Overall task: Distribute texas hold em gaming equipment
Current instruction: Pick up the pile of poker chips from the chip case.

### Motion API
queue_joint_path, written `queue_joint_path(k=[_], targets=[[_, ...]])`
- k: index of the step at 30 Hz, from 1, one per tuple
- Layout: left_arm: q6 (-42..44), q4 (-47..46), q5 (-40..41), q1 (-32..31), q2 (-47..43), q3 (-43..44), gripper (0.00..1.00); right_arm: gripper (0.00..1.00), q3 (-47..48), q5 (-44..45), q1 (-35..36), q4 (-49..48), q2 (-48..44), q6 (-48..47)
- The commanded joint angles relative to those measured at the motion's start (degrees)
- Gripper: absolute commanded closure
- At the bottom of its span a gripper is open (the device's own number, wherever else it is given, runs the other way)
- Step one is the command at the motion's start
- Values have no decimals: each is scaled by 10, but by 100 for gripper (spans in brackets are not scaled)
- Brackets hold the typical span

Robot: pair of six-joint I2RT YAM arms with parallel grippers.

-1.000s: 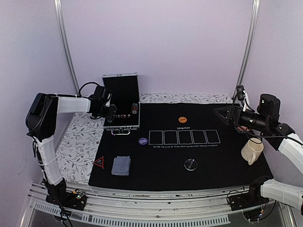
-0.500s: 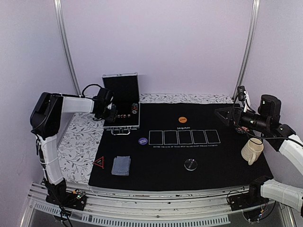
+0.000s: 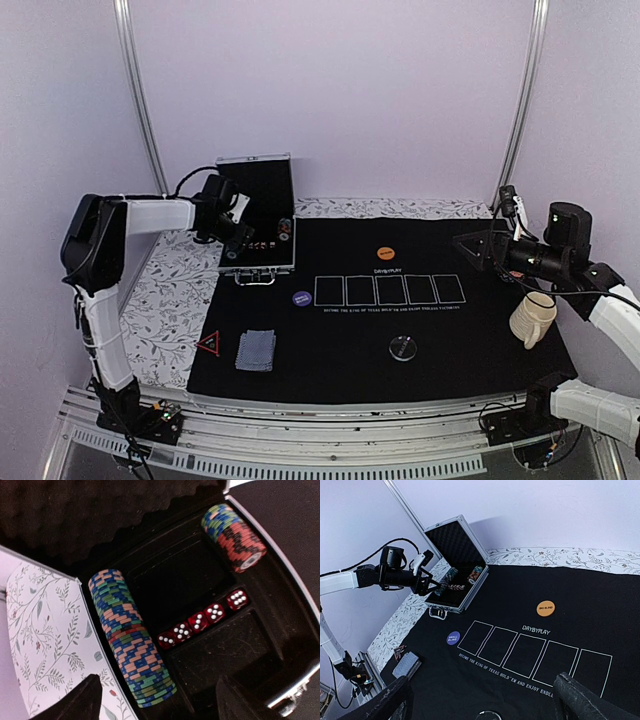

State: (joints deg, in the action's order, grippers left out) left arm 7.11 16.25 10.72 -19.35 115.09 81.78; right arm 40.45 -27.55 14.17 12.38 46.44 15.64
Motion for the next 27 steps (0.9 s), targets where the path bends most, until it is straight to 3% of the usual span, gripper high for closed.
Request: queue_joint_path(k=[1,4,8,15,27], targets=[[154,11,-140,18,-44,-6,17,1,11,1,-2,6,-8,-9],[254,0,-178,27,-44,-14,14,1,15,-2,-2,5,-5,-13],[336,-18,-306,71,-60,-22,14,1,21,-8,-2,7,-4,-12],[425,-69,-493,131,-81,-56,19,1,6,-7,-2,11,-26,-13],[557,49,-460,146,-41,-26,21,1,-3,4,-3,35,-55,-17]])
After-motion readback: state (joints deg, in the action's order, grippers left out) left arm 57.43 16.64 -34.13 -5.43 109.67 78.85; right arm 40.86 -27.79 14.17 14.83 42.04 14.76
